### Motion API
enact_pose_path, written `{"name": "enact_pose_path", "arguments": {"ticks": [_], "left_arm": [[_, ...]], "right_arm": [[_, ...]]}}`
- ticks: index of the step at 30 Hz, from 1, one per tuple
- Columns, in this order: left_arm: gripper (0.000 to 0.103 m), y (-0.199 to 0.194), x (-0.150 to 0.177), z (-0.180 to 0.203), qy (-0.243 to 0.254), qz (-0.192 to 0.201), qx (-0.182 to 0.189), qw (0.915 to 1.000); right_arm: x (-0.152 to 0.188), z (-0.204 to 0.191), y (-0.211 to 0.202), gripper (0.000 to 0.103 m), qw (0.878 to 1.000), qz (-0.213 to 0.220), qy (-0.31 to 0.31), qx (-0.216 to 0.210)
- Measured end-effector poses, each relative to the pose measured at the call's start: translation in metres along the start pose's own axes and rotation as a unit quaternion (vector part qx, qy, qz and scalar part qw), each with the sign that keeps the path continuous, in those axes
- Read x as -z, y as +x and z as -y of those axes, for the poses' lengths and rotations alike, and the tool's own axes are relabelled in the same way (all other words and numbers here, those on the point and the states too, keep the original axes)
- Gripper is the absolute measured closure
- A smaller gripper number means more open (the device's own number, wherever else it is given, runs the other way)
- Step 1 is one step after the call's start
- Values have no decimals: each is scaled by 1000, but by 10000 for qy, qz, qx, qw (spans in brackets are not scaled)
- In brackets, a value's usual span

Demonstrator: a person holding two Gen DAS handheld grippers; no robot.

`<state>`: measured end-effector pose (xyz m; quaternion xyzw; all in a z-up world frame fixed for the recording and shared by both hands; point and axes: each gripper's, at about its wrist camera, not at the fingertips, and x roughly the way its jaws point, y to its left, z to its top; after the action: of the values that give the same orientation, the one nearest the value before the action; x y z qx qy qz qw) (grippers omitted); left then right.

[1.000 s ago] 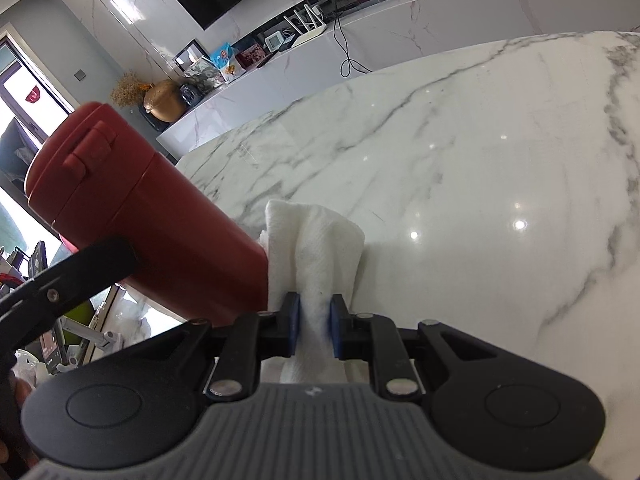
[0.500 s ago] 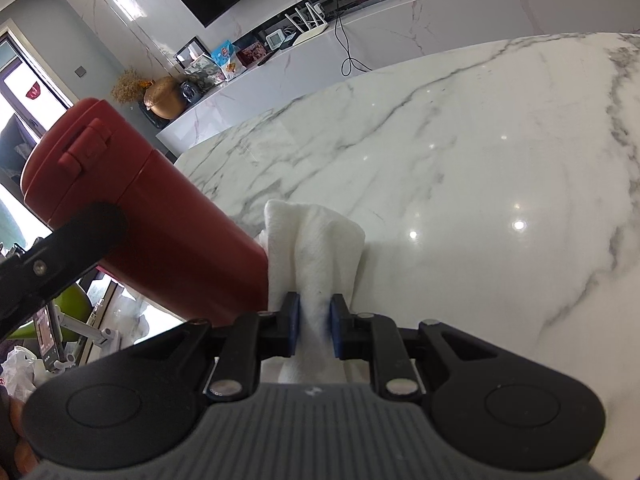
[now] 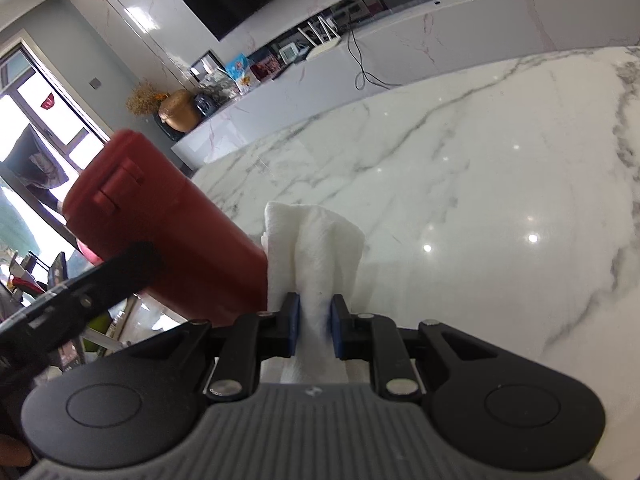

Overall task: Clean container
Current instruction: 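Rub the towel in the right tool along the red thermos body, then wipe the thermos side with the towel while the left tool holds it upright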

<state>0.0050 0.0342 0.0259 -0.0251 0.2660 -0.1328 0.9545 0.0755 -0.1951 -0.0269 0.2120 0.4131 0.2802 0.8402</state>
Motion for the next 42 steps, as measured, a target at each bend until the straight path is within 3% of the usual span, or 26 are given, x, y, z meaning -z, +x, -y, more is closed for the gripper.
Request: {"name": "enact_pose_path", "arguments": {"ticks": [16, 28, 42], "left_arm": [[48, 2, -5, -10, 312, -235, 349, 9986], [48, 2, -2, -8, 325, -236, 337, 9986], [47, 1, -7, -9, 155, -249, 270, 9992]], "right_arm": [[-15, -18, -44, 84, 9891, 1109, -381, -888], [0, -9, -16, 84, 9989, 365, -178, -252], [17, 1, 11, 84, 9994, -225, -51, 241]]}}
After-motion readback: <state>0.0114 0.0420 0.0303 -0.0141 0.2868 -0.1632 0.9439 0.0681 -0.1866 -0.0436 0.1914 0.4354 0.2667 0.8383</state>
